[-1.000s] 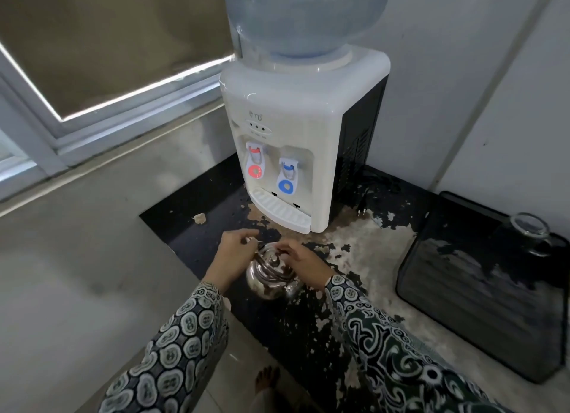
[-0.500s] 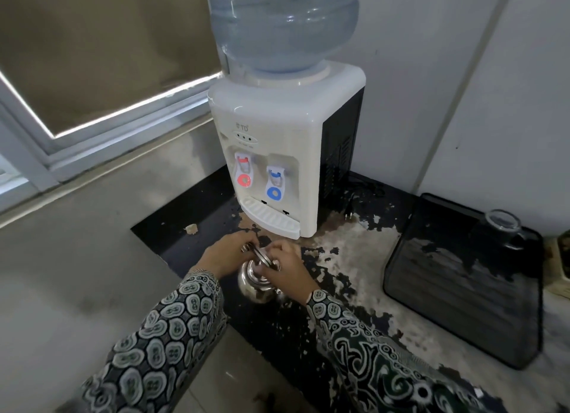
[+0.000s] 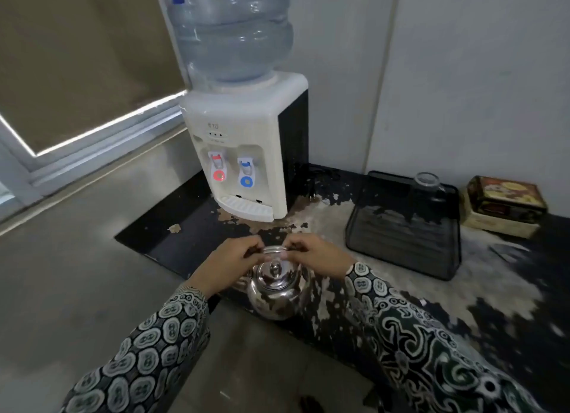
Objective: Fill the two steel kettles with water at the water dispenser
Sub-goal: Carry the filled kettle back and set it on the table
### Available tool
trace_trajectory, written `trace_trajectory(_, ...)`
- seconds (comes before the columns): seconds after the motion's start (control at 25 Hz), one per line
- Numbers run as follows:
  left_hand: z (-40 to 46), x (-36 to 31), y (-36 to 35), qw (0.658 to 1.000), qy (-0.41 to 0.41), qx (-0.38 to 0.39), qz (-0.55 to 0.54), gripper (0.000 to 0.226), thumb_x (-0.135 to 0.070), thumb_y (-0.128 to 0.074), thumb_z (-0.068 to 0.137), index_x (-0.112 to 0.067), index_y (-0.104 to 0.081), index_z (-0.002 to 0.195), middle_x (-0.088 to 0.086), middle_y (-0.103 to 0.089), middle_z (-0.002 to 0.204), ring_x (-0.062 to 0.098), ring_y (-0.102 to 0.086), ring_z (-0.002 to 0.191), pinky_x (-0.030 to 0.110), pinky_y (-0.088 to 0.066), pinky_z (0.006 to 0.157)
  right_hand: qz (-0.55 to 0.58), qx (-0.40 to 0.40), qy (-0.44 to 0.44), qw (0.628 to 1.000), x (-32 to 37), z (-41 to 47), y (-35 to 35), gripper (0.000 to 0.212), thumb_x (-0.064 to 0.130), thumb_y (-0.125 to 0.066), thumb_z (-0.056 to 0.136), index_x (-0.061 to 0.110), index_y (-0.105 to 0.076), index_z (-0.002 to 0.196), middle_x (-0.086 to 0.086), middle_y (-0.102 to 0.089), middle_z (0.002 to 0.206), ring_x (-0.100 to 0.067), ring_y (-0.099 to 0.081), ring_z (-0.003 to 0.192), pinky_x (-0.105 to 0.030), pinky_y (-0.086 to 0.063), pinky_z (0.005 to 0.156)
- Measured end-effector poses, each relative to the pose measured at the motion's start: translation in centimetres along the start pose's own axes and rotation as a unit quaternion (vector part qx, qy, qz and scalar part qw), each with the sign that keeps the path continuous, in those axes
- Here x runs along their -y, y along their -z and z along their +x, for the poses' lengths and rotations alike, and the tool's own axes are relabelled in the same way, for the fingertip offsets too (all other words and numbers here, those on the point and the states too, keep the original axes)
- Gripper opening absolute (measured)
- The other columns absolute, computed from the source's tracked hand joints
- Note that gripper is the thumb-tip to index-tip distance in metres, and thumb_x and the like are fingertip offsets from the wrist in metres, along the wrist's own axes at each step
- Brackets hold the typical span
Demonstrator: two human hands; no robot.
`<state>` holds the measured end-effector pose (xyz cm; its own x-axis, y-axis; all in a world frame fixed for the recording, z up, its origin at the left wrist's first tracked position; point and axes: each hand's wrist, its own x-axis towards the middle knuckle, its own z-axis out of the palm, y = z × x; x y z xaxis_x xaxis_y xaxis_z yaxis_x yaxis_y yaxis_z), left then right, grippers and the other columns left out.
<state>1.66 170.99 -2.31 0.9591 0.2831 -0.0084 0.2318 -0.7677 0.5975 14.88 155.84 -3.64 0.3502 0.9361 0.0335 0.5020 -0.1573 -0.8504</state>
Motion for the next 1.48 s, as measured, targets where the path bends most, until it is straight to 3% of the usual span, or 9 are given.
trace_trajectory(0.12,-3.8,-4.6,-1.7,0.996,-0.061,-0.017,-0.067,0.009,-0.029,-0.063,0.084,-0.025,-0.060,0.076,-0.003,-0.063,0.071,0.000,-0.054,0.063,0.018,-0.041,0.063,-0.014,-0.032,0.003,0.999,2.2,-6.9,0.6,0.018,0.016,-0.057,0.089,-0.001,-0.062,0.091,0.001,-0.055,0.072,-0.007,-0.050,0.063,-0.017,-0.040,0.061)
trace_trajectory(0.24,-7.4,-8.8,-4.0,0.988,-0.102,-0.019,-0.118,0.008,-0.026,-0.065,0.083,-0.025,-0.062,0.075,-0.006,-0.063,0.069,-0.005,-0.052,0.060,0.009,-0.039,0.059,0.006,-0.073,0.002,0.997,4.0,-14.3,0.8,0.007,0.013,-0.058,0.089,0.012,-0.062,0.083,0.011,-0.055,0.067,0.006,-0.052,0.058,-0.009,-0.040,0.060)
trace_trajectory(0.44,-12.9,-16.7,-8.4,0.973,-0.167,0.048,-0.152,0.009,-0.026,-0.064,0.083,-0.027,-0.061,0.074,-0.010,-0.061,0.068,-0.005,-0.053,0.061,0.008,-0.039,0.059,0.015,-0.129,-0.058,0.990,6.6,-27.0,1.3,0.007,0.016,-0.060,0.087,0.015,-0.062,0.081,0.005,-0.060,0.070,-0.002,-0.054,0.063,-0.017,-0.043,0.064)
trace_trajectory(0.64,-17.0,-24.1,-13.5,0.954,-0.215,0.124,-0.166,0.016,-0.035,-0.063,0.082,-0.019,-0.063,0.080,-0.001,-0.064,0.074,0.001,-0.054,0.064,0.016,-0.043,0.062,0.039,-0.205,-0.091,0.974,8.0,-39.4,1.1,0.012,0.011,-0.061,0.086,0.018,-0.062,0.076,0.016,-0.062,0.059,0.006,-0.056,0.058,-0.007,-0.042,0.058)
trace_trajectory(0.84,-22.4,-31.6,-19.1,0.930,-0.268,0.173,-0.182,0.016,-0.038,-0.063,0.082,-0.026,-0.059,0.072,-0.014,-0.059,0.066,-0.003,-0.052,0.061,0.012,-0.042,0.060,0.045,-0.270,-0.110,0.956,9.0,-51.3,0.1,0.012,0.012,-0.062,0.086,0.018,-0.062,0.076,0.013,-0.061,0.061,0.003,-0.054,0.059,-0.010,-0.042,0.059)
trace_trajectory(1.04,-29.9,-39.4,-24.9,0.916,-0.299,0.162,-0.215,0.031,-0.046,-0.058,0.080,-0.017,-0.057,0.070,-0.004,-0.056,0.065,0.004,-0.051,0.060,0.018,-0.042,0.058,0.032,-0.314,-0.124,0.941,9.9,-63.8,-1.5,0.016,0.016,-0.060,0.086,0.000,-0.061,0.086,-0.006,-0.060,0.073,-0.011,-0.056,0.066,-0.028,-0.047,0.064)
trace_trajectory(1.2,-36.6,-45.4,-29.6,0.906,-0.304,0.172,-0.237,0.031,-0.047,-0.059,0.080,-0.019,-0.057,0.067,-0.006,-0.056,0.062,0.004,-0.050,0.059,0.019,-0.041,0.058,0.026,-0.323,-0.132,0.937,11.7,-74.0,-2.3,0.007,0.016,-0.060,0.086,0.010,-0.061,0.082,0.011,-0.061,0.063,-0.001,-0.056,0.059,-0.018,-0.047,0.060)
trace_trajectory(1.4,-43.7,-52.1,-32.9,0.888,-0.325,0.193,-0.260,0.031,-0.051,-0.056,0.077,-0.024,-0.053,0.062,-0.005,-0.051,0.060,0.005,-0.046,0.058,0.019,-0.038,0.056,0.026,-0.350,-0.127,0.928,14.8,-83.9,-3.3,0.013,0.021,-0.059,0.083,0.009,-0.060,0.080,0.007,-0.057,0.062,-0.002,-0.052,0.054,-0.017,-0.045,0.055)
trace_trajectory(1.48,-45.8,-54.4,-33.8,0.881,-0.342,0.203,-0.258,0.036,-0.051,-0.056,0.078,-0.018,-0.054,0.065,-0.001,-0.050,0.061,0.006,-0.045,0.057,0.018,-0.037,0.054,0.033,-0.375,-0.125,0.918,15.9,-87.2,-3.9,0.020,0.026,-0.058,0.081,0.007,-0.061,0.081,0.010,-0.057,0.058,0.000,-0.051,0.053,-0.015,-0.044,0.054)
